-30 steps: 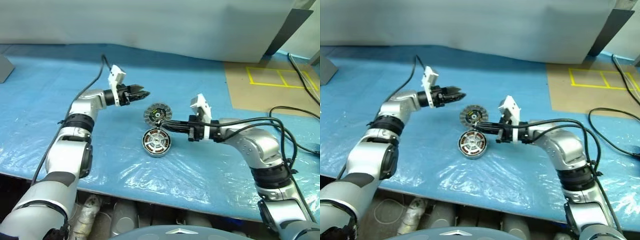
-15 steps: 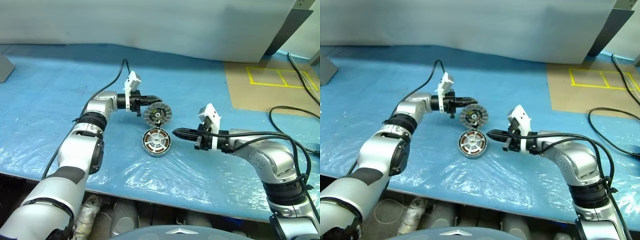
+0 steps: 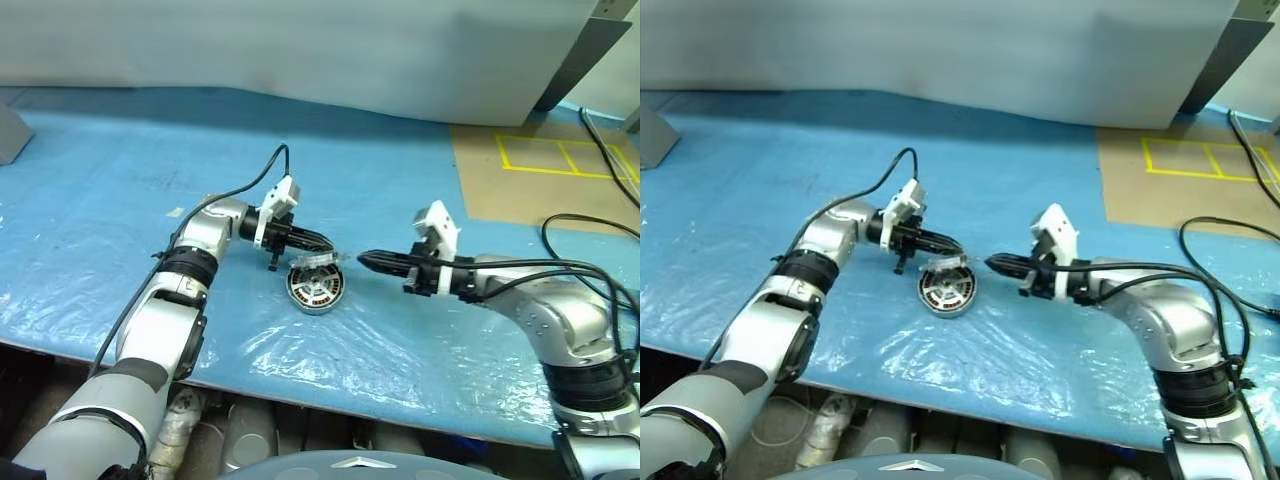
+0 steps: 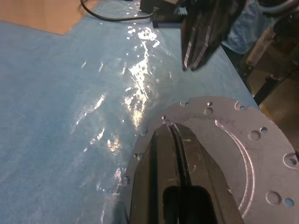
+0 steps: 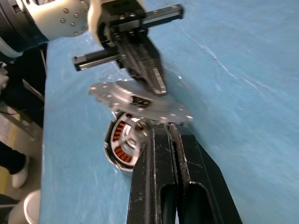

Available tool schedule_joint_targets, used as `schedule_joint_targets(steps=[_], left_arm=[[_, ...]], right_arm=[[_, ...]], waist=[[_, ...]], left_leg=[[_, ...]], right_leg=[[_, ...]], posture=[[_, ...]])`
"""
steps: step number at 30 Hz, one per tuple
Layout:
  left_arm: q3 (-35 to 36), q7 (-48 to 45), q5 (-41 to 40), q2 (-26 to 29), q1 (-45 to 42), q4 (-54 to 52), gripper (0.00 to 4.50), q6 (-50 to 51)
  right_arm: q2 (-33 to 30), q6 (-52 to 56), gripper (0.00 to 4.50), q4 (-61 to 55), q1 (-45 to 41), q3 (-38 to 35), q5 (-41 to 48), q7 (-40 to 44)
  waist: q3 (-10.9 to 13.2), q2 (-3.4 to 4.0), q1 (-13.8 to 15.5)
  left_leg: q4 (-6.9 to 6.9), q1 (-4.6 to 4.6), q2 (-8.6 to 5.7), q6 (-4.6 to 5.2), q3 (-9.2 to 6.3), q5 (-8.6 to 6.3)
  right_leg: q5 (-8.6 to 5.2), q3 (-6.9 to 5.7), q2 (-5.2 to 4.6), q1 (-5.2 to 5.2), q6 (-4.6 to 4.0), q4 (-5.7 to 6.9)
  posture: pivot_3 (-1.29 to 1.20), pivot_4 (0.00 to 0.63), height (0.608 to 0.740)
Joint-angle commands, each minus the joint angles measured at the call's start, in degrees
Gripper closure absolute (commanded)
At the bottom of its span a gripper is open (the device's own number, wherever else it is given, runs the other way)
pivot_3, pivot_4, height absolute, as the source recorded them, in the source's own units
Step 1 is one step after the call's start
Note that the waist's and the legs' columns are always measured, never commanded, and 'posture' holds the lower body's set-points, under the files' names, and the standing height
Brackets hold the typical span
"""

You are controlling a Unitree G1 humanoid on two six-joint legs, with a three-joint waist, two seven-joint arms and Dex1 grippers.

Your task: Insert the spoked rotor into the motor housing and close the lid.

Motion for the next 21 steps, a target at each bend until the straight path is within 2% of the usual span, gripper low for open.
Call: schedule_joint_targets(steps=[1,7,13,17,21], left_arm=[[-1.49,-0.69,-1.99,1.00,1.39,-5.08,4.46,1.79],[-6.10,-0.69,-3.11,3.37,4.69,-10.41,4.46,0.76],[-14.33,-0.69,0.48,8.75,6.91,-11.24,4.46,-12.54],[-14.05,1.27,4.44,8.16,6.65,-8.00,4.46,-17.78],[-9.06,3.61,-0.31,5.87,5.10,-9.83,4.46,-12.84]], right_arm=[[-3.43,-2.51,4.50,-2.44,1.83,-0.62,-1.05,2.00],[-1.41,-3.04,4.50,-2.46,-0.34,0.50,-1.29,-0.31],[0.58,-3.18,4.50,-1.65,-2.08,1.41,-1.71,-2.13],[1.11,-3.65,4.50,-0.70,-2.69,1.70,-2.09,-2.44],[1.91,-3.88,4.50,-1.18,-2.78,2.39,-1.48,-1.96]], waist=[[0.00,0.00,0.01],[0.00,0.02,-0.52],[0.00,0.05,-0.47],[-0.01,0.07,-0.20],[-0.02,0.09,-0.25]], left_leg=[[-0.02,0.02,0.01,0.00,0.00,0.00],[0.00,0.09,0.01,0.00,0.05,0.00],[-0.02,0.10,0.02,0.00,0.06,0.00],[-0.02,0.17,0.01,0.00,0.07,0.00],[-0.01,0.38,0.01,0.00,0.10,0.00]], right_leg=[[0.00,0.00,0.01,0.00,0.00,0.00],[-0.08,0.04,0.01,-0.01,-0.13,0.01],[-0.14,0.04,0.02,-0.01,-0.24,0.01],[-0.15,0.05,0.00,0.11,-0.24,0.00],[-0.16,0.08,0.00,0.27,-0.25,0.00]], posture=[[0.00,0.150,0.740],[0.00,0.150,0.740],[0.00,0.150,0.740],[0.00,0.150,0.740],[0.00,0.150,0.740]])
